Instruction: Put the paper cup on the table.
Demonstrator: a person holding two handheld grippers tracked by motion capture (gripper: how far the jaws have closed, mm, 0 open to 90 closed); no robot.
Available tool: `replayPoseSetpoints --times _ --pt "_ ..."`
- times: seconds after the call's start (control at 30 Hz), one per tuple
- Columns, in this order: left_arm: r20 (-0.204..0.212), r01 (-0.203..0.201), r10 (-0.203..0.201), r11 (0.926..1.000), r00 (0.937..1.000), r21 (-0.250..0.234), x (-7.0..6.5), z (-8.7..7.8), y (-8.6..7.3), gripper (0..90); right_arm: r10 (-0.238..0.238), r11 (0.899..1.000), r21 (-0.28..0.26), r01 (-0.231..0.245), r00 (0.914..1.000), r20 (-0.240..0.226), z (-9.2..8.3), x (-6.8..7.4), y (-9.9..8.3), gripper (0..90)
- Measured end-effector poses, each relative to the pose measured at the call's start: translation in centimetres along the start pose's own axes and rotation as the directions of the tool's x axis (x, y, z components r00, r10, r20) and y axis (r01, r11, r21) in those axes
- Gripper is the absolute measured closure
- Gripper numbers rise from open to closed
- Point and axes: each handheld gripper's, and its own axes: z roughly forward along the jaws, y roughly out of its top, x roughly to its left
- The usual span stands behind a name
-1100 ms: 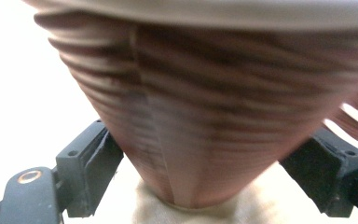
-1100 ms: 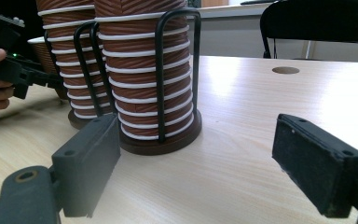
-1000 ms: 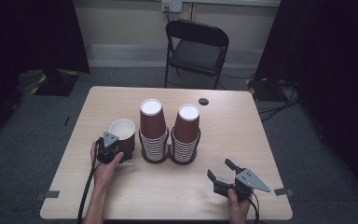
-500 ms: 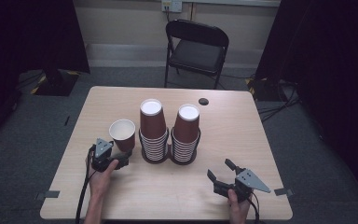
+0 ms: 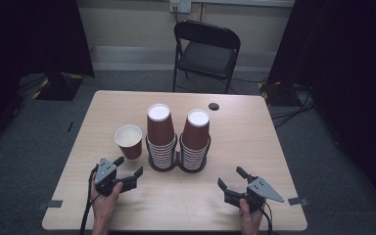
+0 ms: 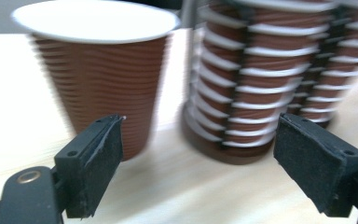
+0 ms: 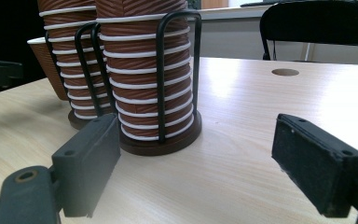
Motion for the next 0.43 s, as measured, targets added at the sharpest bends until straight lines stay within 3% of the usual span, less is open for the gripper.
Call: replayPoseSetpoints --times 0.13,0.43 --pt "0.015 -0.021 0.021 0.9996 0.9997 -0.02 -1.7 -0.5 -0.6 15.4 -0.002 1.0 0.006 0.002 1.0 0.001 0.0 0.0 0.0 14.3" --pt "-0.051 -0.08 0.079 0.9968 0.9955 -0.001 -3.1 0.3 -1.9 15.6 -0.007 1.0 0.018 0.006 0.9999 0.009 0.2 0.1 0.1 14.7"
